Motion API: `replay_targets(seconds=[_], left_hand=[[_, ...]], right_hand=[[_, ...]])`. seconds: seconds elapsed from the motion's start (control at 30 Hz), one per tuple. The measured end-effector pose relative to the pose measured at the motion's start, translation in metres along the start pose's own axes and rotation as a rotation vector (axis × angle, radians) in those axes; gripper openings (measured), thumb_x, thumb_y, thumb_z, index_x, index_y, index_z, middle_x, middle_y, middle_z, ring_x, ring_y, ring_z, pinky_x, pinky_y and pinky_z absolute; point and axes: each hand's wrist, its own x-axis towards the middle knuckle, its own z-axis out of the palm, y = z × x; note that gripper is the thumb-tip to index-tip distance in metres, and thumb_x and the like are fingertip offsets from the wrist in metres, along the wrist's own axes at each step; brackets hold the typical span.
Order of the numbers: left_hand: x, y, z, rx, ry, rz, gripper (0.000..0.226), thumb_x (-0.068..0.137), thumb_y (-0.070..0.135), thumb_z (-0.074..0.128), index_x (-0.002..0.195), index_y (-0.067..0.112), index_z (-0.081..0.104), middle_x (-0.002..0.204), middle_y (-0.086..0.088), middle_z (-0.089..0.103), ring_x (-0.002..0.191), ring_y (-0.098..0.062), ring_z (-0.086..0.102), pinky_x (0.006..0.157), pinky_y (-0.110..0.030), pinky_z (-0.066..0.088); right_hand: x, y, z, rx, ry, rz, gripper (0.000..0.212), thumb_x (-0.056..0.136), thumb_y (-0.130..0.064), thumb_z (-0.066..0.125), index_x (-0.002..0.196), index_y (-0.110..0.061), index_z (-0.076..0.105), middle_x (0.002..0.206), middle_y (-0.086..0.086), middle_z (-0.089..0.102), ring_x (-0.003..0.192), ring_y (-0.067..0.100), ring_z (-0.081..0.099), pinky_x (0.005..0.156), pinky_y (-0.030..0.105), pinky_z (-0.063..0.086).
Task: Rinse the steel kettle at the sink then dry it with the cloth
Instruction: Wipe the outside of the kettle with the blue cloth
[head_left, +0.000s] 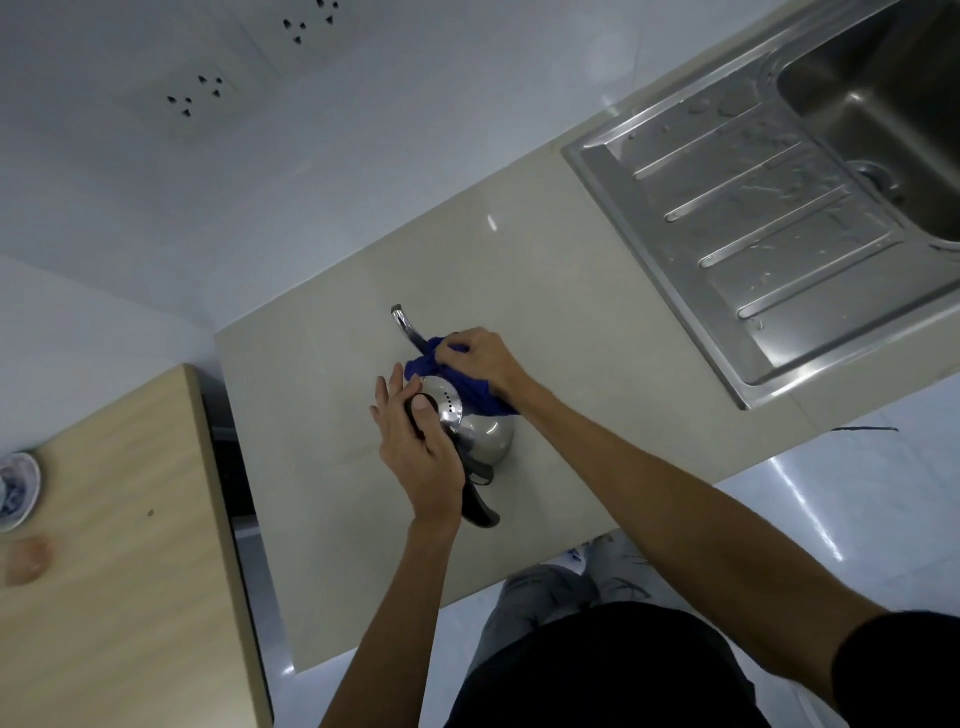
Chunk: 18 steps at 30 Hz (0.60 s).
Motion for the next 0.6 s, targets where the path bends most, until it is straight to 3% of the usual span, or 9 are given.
replay_targets(seconds=[0.13, 0.2, 0.3, 0.37, 0.47, 0.6], left_hand=[[-0.001, -0.004, 0.0, 0.025, -0.019, 0.006, 0.044, 0.104, 0.034, 0.032, 0.125, 0.006, 0.06, 0.145, 0.001, 0.049, 0.147, -0.025, 0.033, 0.124, -0.047, 0.019], [0.0, -0.004, 0.001, 0.029, -0.024, 0.004, 0.045, 0.104, 0.034, 0.032, 0.124, 0.005, 0.061, 0.145, 0.001, 0.049, 0.148, -0.025, 0.033, 0.124, -0.047, 0.019], [-0.001, -0.001, 0.002, 0.016, -0.013, 0.005, 0.046, 0.104, 0.033, 0.032, 0.122, 0.003, 0.061, 0.143, 0.001, 0.051, 0.147, -0.026, 0.035, 0.124, -0.046, 0.02], [-0.002, -0.001, 0.0, 0.018, -0.013, -0.006, 0.046, 0.104, 0.032, 0.033, 0.121, 0.002, 0.062, 0.143, 0.0, 0.052, 0.147, -0.026, 0.035, 0.124, -0.045, 0.02], [-0.001, -0.003, 0.001, 0.024, -0.009, 0.003, 0.045, 0.104, 0.031, 0.033, 0.121, 0.001, 0.062, 0.142, 0.0, 0.052, 0.146, -0.027, 0.036, 0.124, -0.043, 0.02], [0.0, -0.003, 0.001, 0.029, -0.018, -0.007, 0.045, 0.104, 0.031, 0.032, 0.121, 0.002, 0.061, 0.144, -0.002, 0.053, 0.147, -0.026, 0.035, 0.124, -0.042, 0.019]], right_hand=[[-0.031, 0.003, 0.014, 0.142, 0.124, -0.179, 0.015, 0.092, -0.007, 0.065, 0.1, -0.013, 0.077, 0.102, 0.017, 0.066, 0.091, 0.028, 0.066, 0.084, 0.033, 0.052], [-0.025, 0.022, 0.009, 0.159, 0.216, -0.082, 0.015, 0.094, -0.006, 0.063, 0.103, -0.004, 0.076, 0.103, 0.021, 0.069, 0.09, 0.029, 0.065, 0.083, 0.036, 0.052], [-0.013, 0.044, -0.001, 0.146, 0.202, 0.119, 0.024, 0.098, -0.012, 0.06, 0.113, 0.0, 0.074, 0.114, 0.02, 0.072, 0.104, 0.03, 0.067, 0.094, 0.039, 0.052], [-0.017, 0.042, -0.001, 0.124, 0.151, 0.092, 0.025, 0.098, -0.012, 0.06, 0.117, -0.004, 0.074, 0.122, 0.016, 0.071, 0.111, 0.025, 0.065, 0.103, 0.037, 0.049], [-0.026, 0.036, 0.006, 0.196, 0.162, -0.022, 0.025, 0.098, -0.009, 0.059, 0.118, -0.006, 0.074, 0.121, 0.011, 0.071, 0.106, 0.015, 0.063, 0.096, 0.024, 0.049], [-0.018, 0.057, 0.006, 0.224, 0.227, 0.137, 0.029, 0.1, -0.01, 0.055, 0.123, 0.001, 0.069, 0.124, 0.019, 0.069, 0.115, 0.029, 0.064, 0.104, 0.035, 0.049]])
